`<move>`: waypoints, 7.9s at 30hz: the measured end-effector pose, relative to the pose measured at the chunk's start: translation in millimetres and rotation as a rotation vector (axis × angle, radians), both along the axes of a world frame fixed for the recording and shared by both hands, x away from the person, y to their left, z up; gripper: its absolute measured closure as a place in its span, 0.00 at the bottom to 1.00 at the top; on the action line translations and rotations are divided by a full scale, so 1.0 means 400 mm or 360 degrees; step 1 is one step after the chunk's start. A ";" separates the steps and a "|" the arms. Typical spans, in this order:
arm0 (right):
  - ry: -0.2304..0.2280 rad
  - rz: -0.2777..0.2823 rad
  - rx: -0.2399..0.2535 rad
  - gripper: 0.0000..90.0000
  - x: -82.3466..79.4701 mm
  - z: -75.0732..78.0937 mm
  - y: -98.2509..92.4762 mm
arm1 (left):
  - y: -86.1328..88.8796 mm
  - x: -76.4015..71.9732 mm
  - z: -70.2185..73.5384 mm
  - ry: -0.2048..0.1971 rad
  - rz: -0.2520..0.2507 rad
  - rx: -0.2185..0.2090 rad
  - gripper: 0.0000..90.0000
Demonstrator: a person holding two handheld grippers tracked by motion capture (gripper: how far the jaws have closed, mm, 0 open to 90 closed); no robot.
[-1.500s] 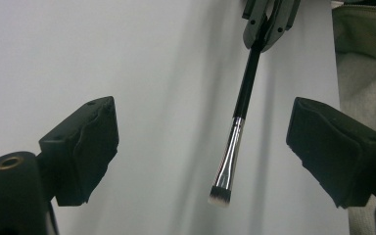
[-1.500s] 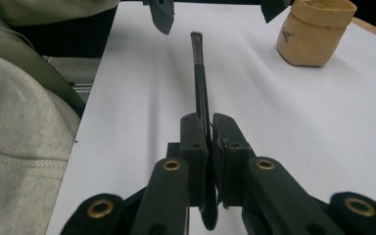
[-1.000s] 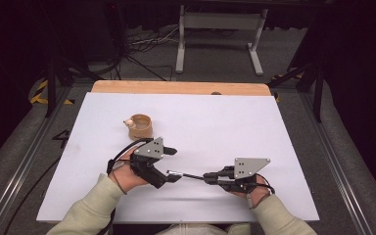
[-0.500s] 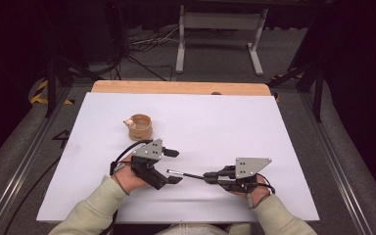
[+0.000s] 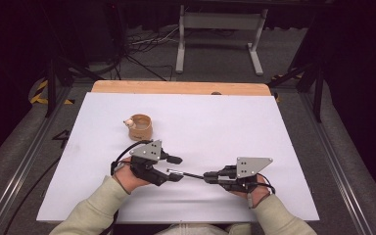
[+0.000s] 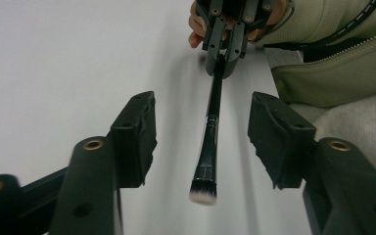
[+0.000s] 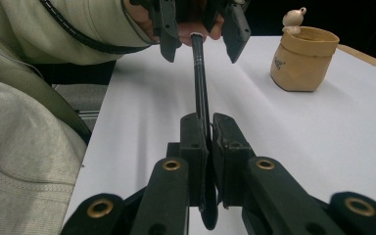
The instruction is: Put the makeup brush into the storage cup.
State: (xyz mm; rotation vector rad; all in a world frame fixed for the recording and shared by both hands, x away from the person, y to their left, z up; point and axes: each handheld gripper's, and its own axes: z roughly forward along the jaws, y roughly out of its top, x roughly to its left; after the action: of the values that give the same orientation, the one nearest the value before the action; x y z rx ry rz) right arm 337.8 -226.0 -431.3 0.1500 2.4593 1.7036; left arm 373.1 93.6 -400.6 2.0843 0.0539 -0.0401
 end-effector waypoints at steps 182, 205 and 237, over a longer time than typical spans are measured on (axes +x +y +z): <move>-0.0056 0.0001 -0.0165 0.93 0.027 0.085 0.119 | 0.028 0.003 0.020 -0.0077 0.0087 -0.0277 0.21; -0.0015 -0.0124 0.0239 0.93 0.036 0.004 0.124 | 0.022 0.006 0.021 -0.0073 0.0120 -0.0305 0.18; 0.0018 -0.0184 0.0282 0.93 0.034 -0.021 0.136 | -0.018 -0.002 0.016 -0.0030 0.0234 -0.0557 0.19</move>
State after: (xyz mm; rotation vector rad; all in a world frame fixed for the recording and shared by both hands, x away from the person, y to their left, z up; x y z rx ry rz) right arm 351.3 -171.8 -439.5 0.3151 2.2560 1.8723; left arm 372.2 86.4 -394.1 1.7260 0.1762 0.0560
